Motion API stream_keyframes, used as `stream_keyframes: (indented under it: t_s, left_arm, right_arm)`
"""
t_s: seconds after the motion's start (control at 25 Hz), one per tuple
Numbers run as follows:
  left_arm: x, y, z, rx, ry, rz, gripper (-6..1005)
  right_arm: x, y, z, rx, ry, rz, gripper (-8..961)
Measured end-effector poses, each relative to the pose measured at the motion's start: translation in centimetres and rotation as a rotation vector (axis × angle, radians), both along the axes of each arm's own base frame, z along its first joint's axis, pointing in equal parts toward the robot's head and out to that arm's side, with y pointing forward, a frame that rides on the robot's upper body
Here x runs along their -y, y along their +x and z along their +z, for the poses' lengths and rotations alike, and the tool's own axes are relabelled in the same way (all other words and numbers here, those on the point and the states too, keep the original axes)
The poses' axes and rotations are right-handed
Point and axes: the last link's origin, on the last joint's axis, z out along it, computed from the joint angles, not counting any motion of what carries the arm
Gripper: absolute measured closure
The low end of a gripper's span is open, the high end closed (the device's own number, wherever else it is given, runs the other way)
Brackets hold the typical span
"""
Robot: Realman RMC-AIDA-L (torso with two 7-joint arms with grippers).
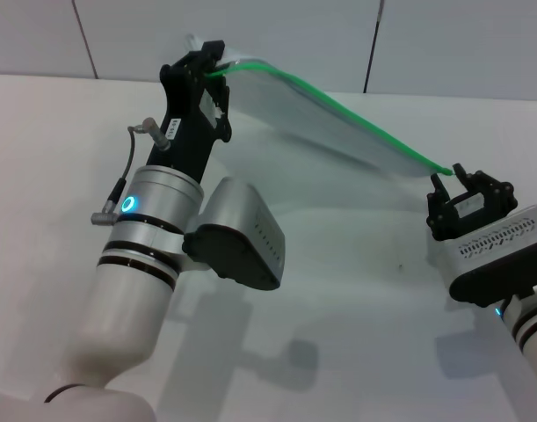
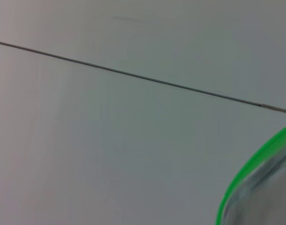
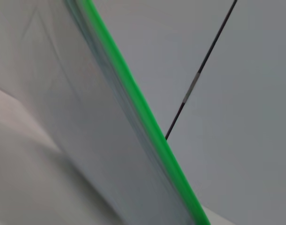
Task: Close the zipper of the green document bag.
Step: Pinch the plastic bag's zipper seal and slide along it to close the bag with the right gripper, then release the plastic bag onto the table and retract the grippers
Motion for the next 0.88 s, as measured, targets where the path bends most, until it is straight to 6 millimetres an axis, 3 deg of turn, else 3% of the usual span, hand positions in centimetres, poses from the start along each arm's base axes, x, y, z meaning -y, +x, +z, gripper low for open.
stream_keyframes:
  t_s: [0.12,0.24,0.64,0.88]
  left_arm:
    - [0.03,0.15,0.0,0.016,-0.005,-0.01,927]
    - [0.05,0.21,0.11,0.034,-0.003,-0.015,823]
    - [0.09,0.39,0.25,0.047,0.005,-0.026,527]
    - [0.08,0.37,0.27,0.046,0.006,-0.025,309]
  right_arm:
    - [0.0,-0.1,0.25,-0.004,0.024,0.005,768]
    - [0.06,-0.22,0.39,-0.006,0.04,0.012,677]
    - [0.16,-0.18,0.62,-0.002,0.067,0.002,208]
    - [0.13,-0.19,0.68,-0.004,0.07,0.001,213]
